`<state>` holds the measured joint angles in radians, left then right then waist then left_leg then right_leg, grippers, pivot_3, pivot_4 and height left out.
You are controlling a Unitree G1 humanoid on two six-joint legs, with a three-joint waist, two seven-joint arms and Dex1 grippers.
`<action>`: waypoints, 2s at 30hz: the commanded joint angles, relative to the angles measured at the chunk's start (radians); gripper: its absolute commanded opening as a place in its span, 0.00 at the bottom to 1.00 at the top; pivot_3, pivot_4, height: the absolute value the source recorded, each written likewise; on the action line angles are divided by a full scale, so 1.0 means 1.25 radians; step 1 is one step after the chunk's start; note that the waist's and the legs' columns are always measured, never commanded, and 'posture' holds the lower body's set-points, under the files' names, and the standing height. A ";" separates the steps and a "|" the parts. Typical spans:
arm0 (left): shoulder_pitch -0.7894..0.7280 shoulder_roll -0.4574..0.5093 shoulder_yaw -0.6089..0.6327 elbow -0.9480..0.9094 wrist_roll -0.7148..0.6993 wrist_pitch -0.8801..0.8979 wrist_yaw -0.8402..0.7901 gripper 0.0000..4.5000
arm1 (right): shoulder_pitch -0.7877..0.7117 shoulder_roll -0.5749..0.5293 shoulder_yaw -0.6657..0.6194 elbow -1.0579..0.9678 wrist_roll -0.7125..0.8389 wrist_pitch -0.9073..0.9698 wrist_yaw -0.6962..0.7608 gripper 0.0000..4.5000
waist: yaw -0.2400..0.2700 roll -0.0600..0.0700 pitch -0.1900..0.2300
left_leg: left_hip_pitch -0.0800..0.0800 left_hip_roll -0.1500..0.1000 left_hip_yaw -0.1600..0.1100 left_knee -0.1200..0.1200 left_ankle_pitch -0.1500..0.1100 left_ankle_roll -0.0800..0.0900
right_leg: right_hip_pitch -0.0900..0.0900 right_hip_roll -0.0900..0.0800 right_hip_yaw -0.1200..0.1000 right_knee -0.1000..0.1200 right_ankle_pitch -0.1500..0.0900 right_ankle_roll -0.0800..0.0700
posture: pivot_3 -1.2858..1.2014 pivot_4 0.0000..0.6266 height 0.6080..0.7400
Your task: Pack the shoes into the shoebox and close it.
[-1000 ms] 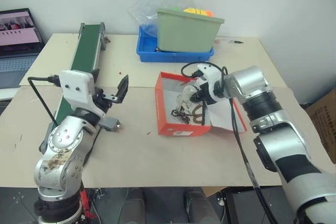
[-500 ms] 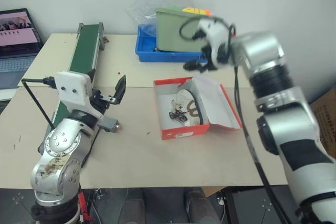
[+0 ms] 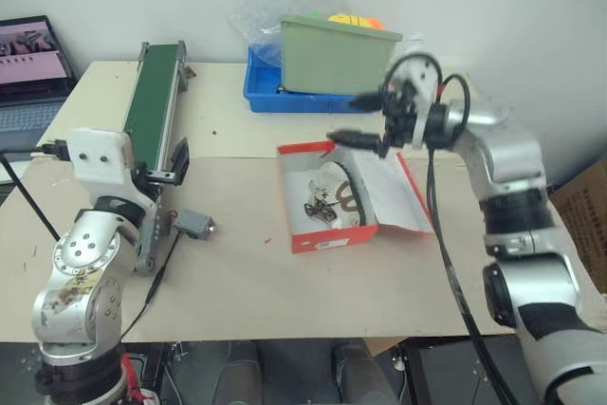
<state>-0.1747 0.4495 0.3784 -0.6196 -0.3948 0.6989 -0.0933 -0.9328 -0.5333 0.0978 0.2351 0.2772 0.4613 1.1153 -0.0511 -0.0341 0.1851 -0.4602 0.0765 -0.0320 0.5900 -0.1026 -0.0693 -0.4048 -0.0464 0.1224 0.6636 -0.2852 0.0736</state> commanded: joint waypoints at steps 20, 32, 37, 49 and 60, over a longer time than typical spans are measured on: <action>0.090 0.029 0.119 -0.075 0.009 0.013 0.004 1.00 | -0.033 0.039 -0.008 -0.004 0.063 0.040 0.028 1.00 | 0.005 0.000 0.000 | 0.001 0.000 0.000 0.000 0.000 0.000 | 0.001 0.000 0.000 0.000 0.000 0.000 | 0.52 0.24 1.00; 0.099 0.034 0.143 -0.078 0.005 0.033 0.004 1.00 | -0.026 0.039 -0.011 -0.004 0.057 0.026 0.023 1.00 | 0.007 0.000 0.000 | 0.001 0.000 0.000 0.001 0.000 0.000 | 0.001 0.000 0.000 0.000 0.000 0.000 | 0.52 0.24 1.00; 0.100 0.034 0.143 -0.078 0.002 0.037 0.003 1.00 | -0.015 0.033 -0.018 -0.019 0.062 0.037 0.016 1.00 | 0.005 0.000 0.000 | 0.001 0.000 0.000 0.000 0.000 0.000 | 0.000 0.000 0.000 0.000 0.000 0.000 | 0.52 0.24 1.00; 0.062 0.047 0.142 -0.046 0.009 0.053 0.012 1.00 | -0.009 0.048 -0.014 -0.021 0.058 0.028 -0.014 1.00 | 0.005 0.000 0.000 | 0.001 0.000 0.000 0.000 0.000 0.000 | 0.001 0.000 0.000 0.000 0.000 0.000 | 0.52 0.24 1.00; 0.031 0.050 0.095 -0.014 0.015 0.049 -0.007 1.00 | 0.014 0.033 -0.017 -0.070 0.066 0.049 -0.028 1.00 | 0.006 0.000 0.000 | 0.001 0.000 0.000 0.000 0.000 0.000 | 0.001 0.000 0.000 0.000 0.000 0.000 | 0.52 0.24 1.00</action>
<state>-0.1217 0.4928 0.4925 -0.6210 -0.3865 0.7702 -0.0971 -0.9155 -0.4795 0.1043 0.2095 0.3376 0.5131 1.0848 -0.0441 -0.0342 0.1850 -0.4591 0.0766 -0.0320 0.5904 -0.1027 -0.0694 -0.4041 -0.0464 0.1221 0.6637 -0.2851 0.0734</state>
